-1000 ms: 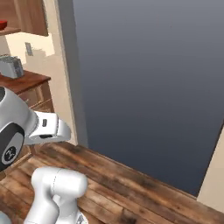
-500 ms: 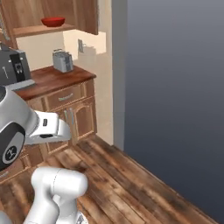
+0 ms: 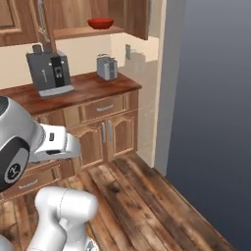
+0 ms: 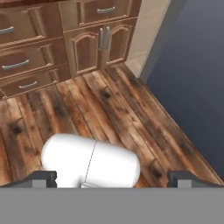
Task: Move the bowls from the cabinet to the plates on the dining table.
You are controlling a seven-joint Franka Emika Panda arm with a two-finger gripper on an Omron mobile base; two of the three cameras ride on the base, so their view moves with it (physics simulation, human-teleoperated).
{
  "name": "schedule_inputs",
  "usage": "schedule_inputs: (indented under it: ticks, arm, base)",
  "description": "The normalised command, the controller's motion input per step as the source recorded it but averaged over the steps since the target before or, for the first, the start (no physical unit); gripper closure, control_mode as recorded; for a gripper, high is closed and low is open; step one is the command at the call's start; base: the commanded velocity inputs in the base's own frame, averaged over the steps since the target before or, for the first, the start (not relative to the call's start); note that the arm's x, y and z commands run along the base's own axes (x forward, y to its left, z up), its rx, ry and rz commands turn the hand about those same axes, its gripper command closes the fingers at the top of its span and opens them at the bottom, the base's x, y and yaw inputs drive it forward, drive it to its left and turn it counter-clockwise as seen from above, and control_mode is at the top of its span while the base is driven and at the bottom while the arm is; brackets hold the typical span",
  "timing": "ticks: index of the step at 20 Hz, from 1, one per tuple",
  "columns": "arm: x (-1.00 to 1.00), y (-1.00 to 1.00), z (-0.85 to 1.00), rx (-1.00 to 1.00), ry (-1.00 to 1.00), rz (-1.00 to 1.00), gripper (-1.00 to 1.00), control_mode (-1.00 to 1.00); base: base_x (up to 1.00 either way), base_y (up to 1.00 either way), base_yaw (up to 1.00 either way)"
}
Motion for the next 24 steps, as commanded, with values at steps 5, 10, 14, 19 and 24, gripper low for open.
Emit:
schedule_inputs:
  ticks: [5, 10, 14, 19, 24]
  arm:
    - [0.00, 0.00, 0.00, 0.00, 0.00, 0.00, -1.00, 1.00]
    - [0.00, 0.00, 0.00, 0.00, 0.00, 0.00, -1.00, 1.00]
    - [0.00, 0.00, 0.00, 0.00, 0.00, 0.00, -1.00, 1.00]
    - [0.00, 0.00, 0.00, 0.00, 0.00, 0.00, -1.00, 1.00]
    - [0.00, 0.00, 0.00, 0.00, 0.00, 0.00, -1.00, 1.00]
  base:
    - [0.33, 0.00, 0.29]
    - [0.67, 0.00, 0.39]
    - [1.00, -0.11, 0.40]
    - [1.00, 0.00, 0.28]
    - [0.71, -0.27, 0.16]
